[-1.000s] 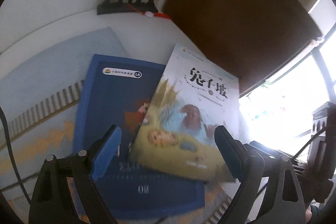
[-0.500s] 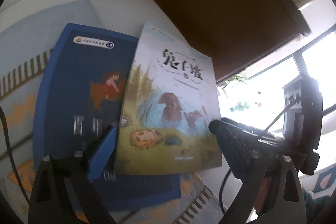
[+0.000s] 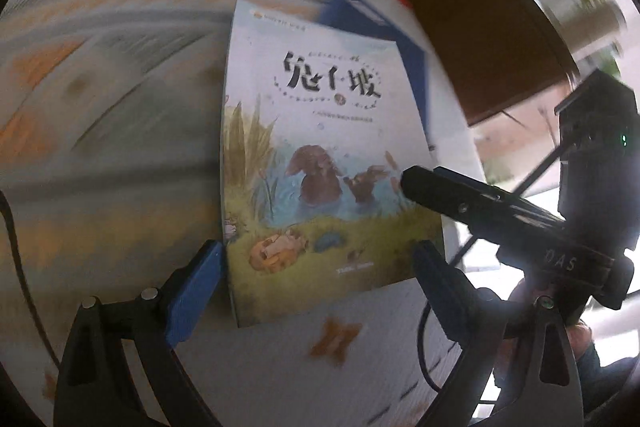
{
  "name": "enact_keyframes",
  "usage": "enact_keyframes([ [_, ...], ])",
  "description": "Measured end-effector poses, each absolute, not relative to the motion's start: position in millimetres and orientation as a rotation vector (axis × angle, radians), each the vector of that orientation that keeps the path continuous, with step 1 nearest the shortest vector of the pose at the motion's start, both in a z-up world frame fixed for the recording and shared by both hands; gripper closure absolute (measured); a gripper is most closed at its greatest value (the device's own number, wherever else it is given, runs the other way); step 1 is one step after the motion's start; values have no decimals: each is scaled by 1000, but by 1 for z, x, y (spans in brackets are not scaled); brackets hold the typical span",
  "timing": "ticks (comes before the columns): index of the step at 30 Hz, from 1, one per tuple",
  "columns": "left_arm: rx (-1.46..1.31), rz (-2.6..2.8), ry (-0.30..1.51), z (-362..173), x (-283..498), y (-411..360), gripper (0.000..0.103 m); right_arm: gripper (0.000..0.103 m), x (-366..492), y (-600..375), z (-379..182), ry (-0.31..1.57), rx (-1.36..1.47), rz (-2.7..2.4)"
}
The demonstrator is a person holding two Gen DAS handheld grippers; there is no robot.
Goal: Organize books
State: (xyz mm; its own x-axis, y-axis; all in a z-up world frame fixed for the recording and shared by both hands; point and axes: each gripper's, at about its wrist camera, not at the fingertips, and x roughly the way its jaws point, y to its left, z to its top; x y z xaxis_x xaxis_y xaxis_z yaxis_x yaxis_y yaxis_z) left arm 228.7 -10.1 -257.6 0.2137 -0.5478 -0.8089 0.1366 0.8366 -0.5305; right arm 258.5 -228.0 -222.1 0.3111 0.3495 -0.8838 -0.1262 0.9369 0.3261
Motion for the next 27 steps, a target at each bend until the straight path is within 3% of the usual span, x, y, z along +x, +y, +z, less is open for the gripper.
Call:
enact_keyframes([
  [6,-411,-351,1188,-257,214,29,10,31,253,-217,-227,1207,206,324],
  [12,-407,-359,1154,-258,228,32,9,62,256,-213,-236,1211,143,312],
  [20,-670,-437,1078,-253,229,38,8,63,246,-208,-245,1200,117,305],
  [24,-1039,-599,916,-235,221,68,8,63,251,-228,-249,1211,272,382],
  [27,-1026,-545,947,-252,233,62,8,62,256,-241,-254,1229,397,426],
])
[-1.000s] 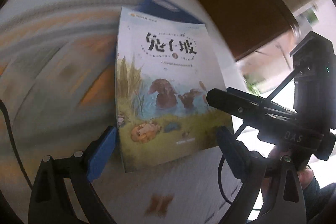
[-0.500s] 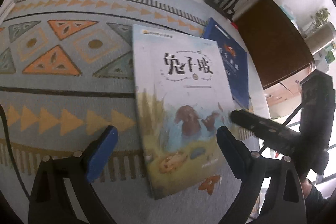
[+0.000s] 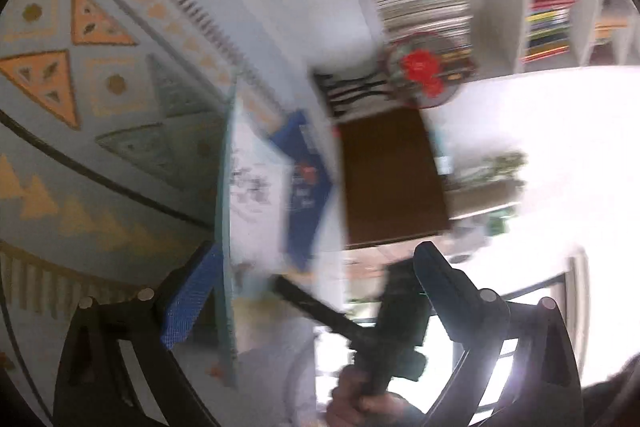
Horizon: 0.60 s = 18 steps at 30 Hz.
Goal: Organize books
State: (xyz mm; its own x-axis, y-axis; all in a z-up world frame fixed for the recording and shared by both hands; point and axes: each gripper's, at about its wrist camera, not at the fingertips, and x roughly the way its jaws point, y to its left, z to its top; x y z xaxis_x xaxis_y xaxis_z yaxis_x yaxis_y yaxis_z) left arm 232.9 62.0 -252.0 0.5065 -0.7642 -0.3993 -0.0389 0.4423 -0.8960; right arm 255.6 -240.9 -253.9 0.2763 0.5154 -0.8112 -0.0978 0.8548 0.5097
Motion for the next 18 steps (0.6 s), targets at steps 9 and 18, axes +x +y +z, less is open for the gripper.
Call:
enact_keyframes([
  [9,-739,-521,1084,-259,249,8,18,59,256,-242,-256,1240,482,445],
  [18,-1033,-604,1115,-279,249,25,64,45,259,-257,-261,1305,629,469],
])
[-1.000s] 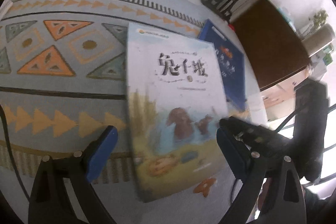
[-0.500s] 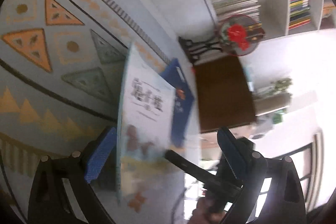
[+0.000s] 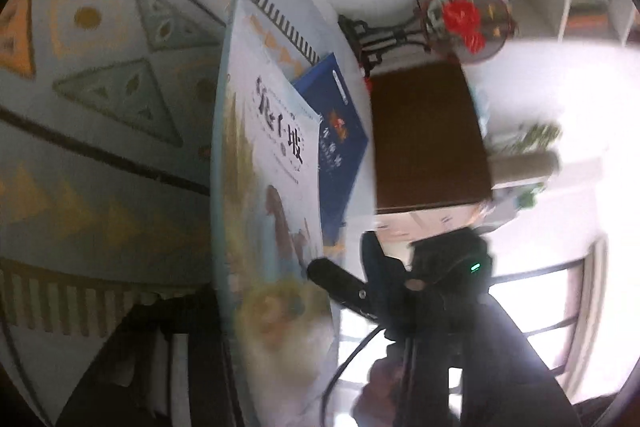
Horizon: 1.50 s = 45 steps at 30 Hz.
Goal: Organize books
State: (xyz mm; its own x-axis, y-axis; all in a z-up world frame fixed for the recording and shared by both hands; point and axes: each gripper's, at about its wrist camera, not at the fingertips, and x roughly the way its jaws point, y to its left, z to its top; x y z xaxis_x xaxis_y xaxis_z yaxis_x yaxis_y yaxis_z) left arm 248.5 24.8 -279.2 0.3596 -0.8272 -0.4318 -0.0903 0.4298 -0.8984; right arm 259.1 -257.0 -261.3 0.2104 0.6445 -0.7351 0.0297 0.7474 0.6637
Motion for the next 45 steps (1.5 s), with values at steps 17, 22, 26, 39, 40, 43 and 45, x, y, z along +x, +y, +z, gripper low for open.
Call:
enact_keyframes([
  [17,-1222,-684,1192,-283,253,21,64,40,241,-287,-287,1289,1137,530],
  [22,-850,-550,1255,-270,244,6,64,72,240,-282,-267,1249,980,511],
  [26,-483,-462,1262,-261,229,-17,64,75,240,-263,-249,1242,703,479],
  [39,-170,-352,1113,-218,196,6,62,75,217,-177,-209,1113,205,483],
  [40,-162,-346,1102,-213,196,9,62,75,214,-170,-206,1099,187,492],
  [43,-188,-324,1087,-200,193,37,62,75,204,-147,-196,1066,133,510],
  [45,-219,-314,1082,-195,189,59,62,75,201,-127,-188,1051,126,533],
])
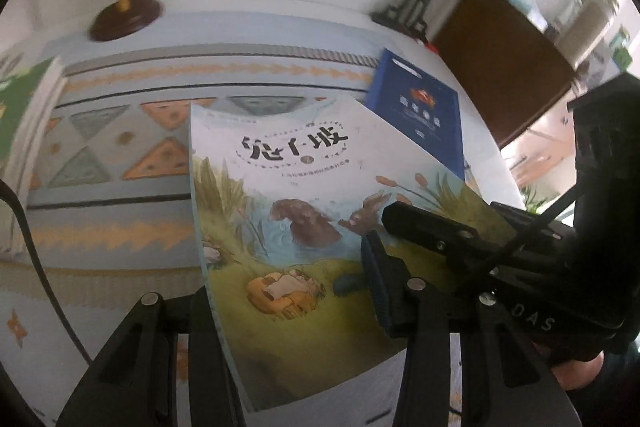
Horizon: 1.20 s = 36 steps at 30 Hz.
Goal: Organize books
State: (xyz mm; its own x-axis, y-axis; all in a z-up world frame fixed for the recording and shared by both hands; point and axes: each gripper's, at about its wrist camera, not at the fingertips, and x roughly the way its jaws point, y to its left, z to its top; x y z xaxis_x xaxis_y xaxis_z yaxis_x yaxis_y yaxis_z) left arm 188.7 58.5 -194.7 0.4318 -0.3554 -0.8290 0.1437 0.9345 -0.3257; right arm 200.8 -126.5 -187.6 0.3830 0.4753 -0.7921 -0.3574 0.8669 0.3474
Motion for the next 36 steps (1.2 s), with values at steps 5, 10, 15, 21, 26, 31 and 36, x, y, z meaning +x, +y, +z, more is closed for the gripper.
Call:
enact_keyframes([
  [5,-221,-280,1047,-175,176,109,63,75,195,-74,-173,1026,98,572],
  [10,-227,-260,997,-149,164,161,63,75,186,-17,-150,976,84,603],
  [15,-204,-231,918,-120,160,217,63,76,184,42,-126,913,94,642],
  [21,-196,-203,849,-102,169,294,63,76,194,117,-109,848,89,679],
  [26,-187,-202,852,-110,184,338,63,76,212,175,-118,855,100,687],
  [31,-232,-242,910,-137,210,377,63,76,228,210,-138,909,108,645],
  [36,-263,-263,948,-163,220,393,63,76,242,231,-165,985,114,596],
])
